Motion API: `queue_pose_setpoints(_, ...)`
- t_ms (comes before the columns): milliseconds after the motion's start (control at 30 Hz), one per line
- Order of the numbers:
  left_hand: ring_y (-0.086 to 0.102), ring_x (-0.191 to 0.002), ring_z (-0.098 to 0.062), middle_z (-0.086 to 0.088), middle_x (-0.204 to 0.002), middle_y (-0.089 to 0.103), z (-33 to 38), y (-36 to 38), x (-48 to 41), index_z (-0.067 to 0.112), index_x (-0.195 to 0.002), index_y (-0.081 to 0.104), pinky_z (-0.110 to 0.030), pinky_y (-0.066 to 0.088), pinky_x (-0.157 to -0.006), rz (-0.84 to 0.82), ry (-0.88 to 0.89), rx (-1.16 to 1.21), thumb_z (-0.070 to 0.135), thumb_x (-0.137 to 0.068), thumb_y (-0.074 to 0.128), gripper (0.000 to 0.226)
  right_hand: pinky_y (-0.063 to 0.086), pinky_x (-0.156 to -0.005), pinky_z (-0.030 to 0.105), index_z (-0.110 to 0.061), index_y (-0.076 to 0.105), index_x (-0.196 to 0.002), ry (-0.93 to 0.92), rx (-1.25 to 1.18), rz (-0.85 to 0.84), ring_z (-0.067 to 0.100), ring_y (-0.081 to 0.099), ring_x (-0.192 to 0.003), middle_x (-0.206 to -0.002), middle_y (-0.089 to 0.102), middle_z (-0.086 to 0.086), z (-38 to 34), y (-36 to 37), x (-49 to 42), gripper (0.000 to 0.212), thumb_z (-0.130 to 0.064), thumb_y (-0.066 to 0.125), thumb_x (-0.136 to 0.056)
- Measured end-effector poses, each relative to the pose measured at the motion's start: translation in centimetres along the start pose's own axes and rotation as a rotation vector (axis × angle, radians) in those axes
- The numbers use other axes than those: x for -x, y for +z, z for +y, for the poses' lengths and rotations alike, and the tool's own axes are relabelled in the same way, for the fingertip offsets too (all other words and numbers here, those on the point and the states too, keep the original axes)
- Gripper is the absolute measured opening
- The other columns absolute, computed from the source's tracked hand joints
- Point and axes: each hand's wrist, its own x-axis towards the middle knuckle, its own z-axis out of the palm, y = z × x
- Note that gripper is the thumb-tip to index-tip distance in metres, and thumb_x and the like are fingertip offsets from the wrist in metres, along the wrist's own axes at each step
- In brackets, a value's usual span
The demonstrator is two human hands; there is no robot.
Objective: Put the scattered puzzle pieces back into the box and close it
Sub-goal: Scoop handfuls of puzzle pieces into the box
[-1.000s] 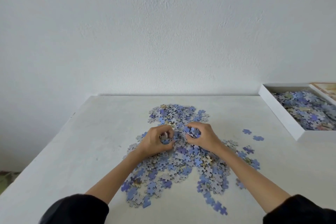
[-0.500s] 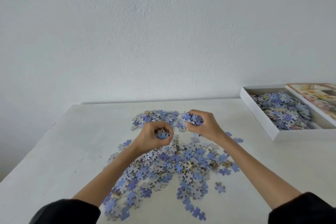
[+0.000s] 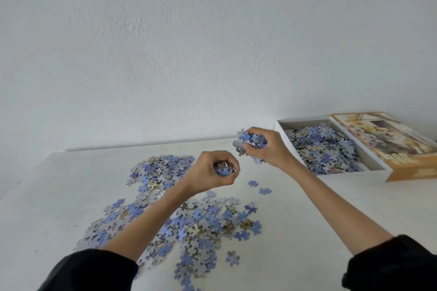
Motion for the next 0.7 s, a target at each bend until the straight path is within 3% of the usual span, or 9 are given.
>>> queue_pose_setpoints(100, 0.058, -0.065, -0.002, 0.005, -0.076, 0.065, 0.9, 2.5, -2.5, 0.014, -0.078, 0.066, -0.016, 0.046, -0.063, -0.018, 0.02, 0.002, -0.001, -0.074, 0.068, 0.016, 0.039, -0.062, 0.026, -0.025, 0.061, -0.081, -0.016, 0.009, 0.026, 0.016, 0.051, -0.064, -0.077, 0.065, 0.014, 1.6, -2.8, -0.2, 0.011, -0.016, 0.067, -0.079)
queue_pose_setpoints(233, 0.061, -0.065, -0.013, -0.002, -0.076, 0.066, 1.7, 6.1, -6.0, 0.013, -0.077, 0.068, -0.026, 0.051, -0.062, -0.015, 0.048, -0.011, 0.002, -0.071, 0.068, 0.012, 0.04, -0.071, 0.02, -0.007, 0.064, -0.091, 0.021, 0.013, 0.052, 0.019, 0.055, -0.073, -0.089, 0.066, 0.017, 4.2, -6.6, -0.2, 0.012, -0.011, 0.068, -0.081)
queue_pose_setpoints(333, 0.061, -0.067, -0.021, -0.005, -0.077, 0.067, 2.0, 8.9, -8.8, 0.013, -0.078, 0.068, -0.035, 0.051, -0.066, -0.018, 0.053, -0.015, 0.003, -0.071, 0.069, 0.012, 0.039, -0.079, 0.019, -0.011, 0.064, -0.1, 0.044, 0.032, 0.056, 0.011, 0.056, -0.086, -0.094, 0.064, 0.003, 6.7, -9.4, -0.5, 0.021, -0.017, 0.069, -0.081)
queue_pose_setpoints(433, 0.062, -0.069, -0.014, 0.0, -0.077, 0.067, 2.3, 11.6, -11.7, 0.012, -0.079, 0.069, -0.028, 0.051, -0.069, -0.039, 0.071, -0.003, 0.0, -0.072, 0.069, 0.014, 0.039, -0.08, 0.005, -0.005, 0.063, -0.105, 0.071, 0.043, 0.124, 0.008, 0.054, -0.094, -0.098, 0.06, -0.004, 8.5, -12.6, -0.6, 0.027, -0.011, 0.069, -0.08)
queue_pose_setpoints(600, 0.062, -0.072, -0.009, 0.003, -0.078, 0.066, 2.2, 16.0, -16.5, 0.006, -0.08, 0.069, -0.02, 0.05, -0.073, -0.072, 0.087, 0.028, -0.002, -0.072, 0.069, 0.011, 0.035, -0.091, 0.014, -0.003, 0.06, -0.115, 0.144, 0.098, 0.149, 0.005, 0.048, -0.105, -0.109, 0.054, -0.005, 12.7, -17.2, -1.0, 0.037, -0.012, 0.068, -0.081)
queue_pose_setpoints(700, 0.062, -0.073, -0.008, 0.003, -0.077, 0.066, 1.7, 18.5, -18.9, 0.006, -0.081, 0.069, -0.018, 0.048, -0.075, -0.112, 0.113, 0.028, -0.003, -0.073, 0.069, 0.012, 0.04, -0.093, 0.024, -0.005, 0.061, -0.112, 0.161, 0.118, 0.133, 0.014, 0.055, -0.106, -0.108, 0.059, -0.001, 15.3, -18.8, -1.1, 0.035, -0.014, 0.07, -0.079)
